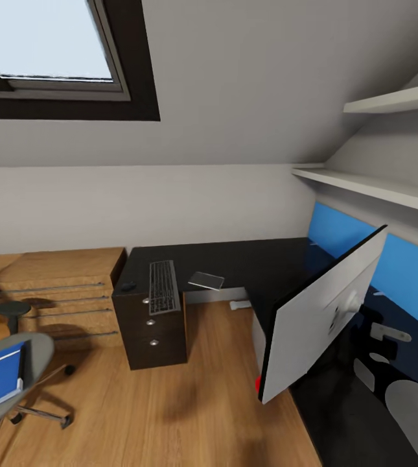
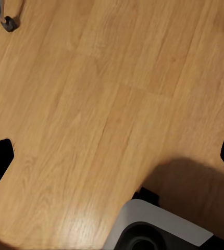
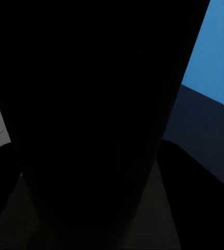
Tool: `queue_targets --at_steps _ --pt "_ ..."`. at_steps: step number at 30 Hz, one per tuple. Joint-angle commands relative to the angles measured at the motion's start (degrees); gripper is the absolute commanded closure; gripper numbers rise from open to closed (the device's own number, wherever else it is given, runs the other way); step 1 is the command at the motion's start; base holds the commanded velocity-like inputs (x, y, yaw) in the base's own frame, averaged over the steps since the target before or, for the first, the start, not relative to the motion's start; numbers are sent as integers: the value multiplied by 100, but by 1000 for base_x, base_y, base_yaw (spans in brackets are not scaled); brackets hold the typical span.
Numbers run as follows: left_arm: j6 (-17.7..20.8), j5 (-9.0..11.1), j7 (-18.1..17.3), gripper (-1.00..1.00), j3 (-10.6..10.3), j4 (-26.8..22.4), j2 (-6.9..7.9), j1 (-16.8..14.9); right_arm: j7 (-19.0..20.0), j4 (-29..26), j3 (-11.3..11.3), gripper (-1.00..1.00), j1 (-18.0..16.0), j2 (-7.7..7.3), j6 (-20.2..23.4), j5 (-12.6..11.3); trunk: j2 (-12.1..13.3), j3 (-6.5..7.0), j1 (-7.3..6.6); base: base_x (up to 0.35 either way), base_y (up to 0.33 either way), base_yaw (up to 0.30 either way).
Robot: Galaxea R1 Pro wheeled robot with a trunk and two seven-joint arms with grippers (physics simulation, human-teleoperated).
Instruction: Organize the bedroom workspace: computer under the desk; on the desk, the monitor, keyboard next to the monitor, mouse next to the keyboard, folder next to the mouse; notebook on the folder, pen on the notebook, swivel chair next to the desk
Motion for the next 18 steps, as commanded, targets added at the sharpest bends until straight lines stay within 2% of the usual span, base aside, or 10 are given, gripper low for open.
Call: queue_targets --at_steps 1,18 --pt "-20 38 11 -100 -12 -3 1 -2 10 119 82 100 -3 -1 -46 -156 -7 -10 -2 -337 0 0" --pt "-14 38 12 -100 -12 -3 -3 -2 -46 119 81 100 -3 -1 -20 -156 -7 -10 -2 -336 -5 0"
